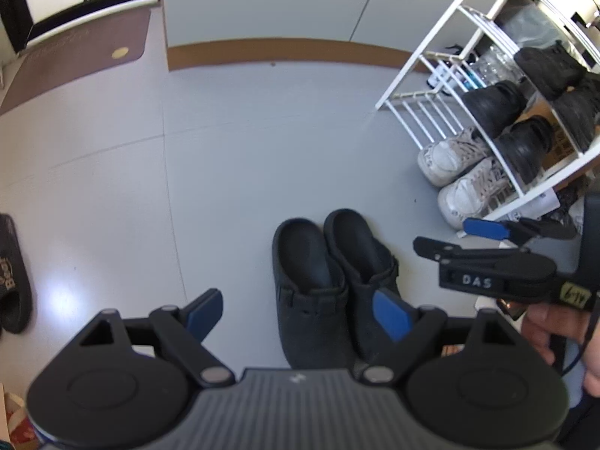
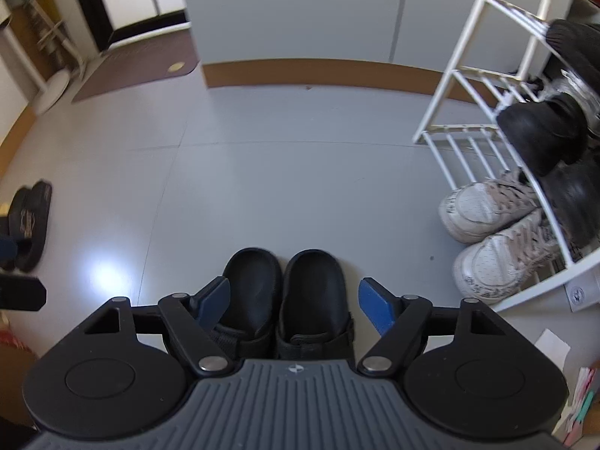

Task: Organize scattered shoes
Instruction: 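Lower the right gripper onto the black clogs' heels and close it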

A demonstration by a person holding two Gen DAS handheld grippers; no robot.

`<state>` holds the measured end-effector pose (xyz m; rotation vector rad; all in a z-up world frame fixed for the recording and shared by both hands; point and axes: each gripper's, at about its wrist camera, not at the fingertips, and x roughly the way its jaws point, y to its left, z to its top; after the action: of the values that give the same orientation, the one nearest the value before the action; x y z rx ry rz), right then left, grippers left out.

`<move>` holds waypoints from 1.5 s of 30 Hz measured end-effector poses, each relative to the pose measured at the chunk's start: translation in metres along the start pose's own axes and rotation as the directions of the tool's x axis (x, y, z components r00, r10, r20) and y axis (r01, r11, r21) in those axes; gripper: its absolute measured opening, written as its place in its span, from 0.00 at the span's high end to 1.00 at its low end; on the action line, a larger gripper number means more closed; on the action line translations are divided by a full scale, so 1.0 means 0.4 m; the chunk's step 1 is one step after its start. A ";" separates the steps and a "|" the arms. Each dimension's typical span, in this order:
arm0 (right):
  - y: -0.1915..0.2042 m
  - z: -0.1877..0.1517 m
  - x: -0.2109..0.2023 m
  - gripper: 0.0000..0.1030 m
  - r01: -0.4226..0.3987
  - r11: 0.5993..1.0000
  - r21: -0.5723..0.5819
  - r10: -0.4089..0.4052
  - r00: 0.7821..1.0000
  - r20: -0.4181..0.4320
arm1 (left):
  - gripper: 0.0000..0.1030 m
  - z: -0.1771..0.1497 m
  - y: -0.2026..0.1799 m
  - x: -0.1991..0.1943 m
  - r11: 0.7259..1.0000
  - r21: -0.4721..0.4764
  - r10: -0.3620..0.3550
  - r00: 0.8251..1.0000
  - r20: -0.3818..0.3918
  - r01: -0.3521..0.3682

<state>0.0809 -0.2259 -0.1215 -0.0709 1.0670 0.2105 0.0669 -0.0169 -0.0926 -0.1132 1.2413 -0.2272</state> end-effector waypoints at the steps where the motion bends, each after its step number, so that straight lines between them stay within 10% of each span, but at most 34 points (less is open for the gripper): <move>1: 0.009 -0.007 0.010 0.23 -0.007 1.000 0.004 0.007 1.000 -0.001 | 0.13 -0.002 0.003 0.000 1.000 0.001 -0.001 1.000 0.000 0.001; 11: 0.018 -0.070 0.130 0.24 -0.009 0.999 0.031 0.010 1.000 -0.020 | 0.13 -0.018 0.069 0.030 0.998 -0.049 0.035 0.999 -0.034 -0.037; 30: -0.019 -0.103 0.286 0.63 -0.044 0.992 0.120 0.049 0.998 -0.044 | 0.13 -0.004 0.079 0.074 0.997 -0.072 0.035 0.996 -0.077 -0.040; 45: 0.012 -0.153 0.406 0.64 -0.002 0.994 0.112 0.015 0.993 -0.115 | 0.13 0.001 0.089 0.083 0.995 -0.102 0.009 0.996 -0.085 -0.017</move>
<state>0.1026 -0.2087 -0.2929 0.0229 1.1933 0.1552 0.0815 0.0100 -0.1307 -0.1857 1.3379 -0.1583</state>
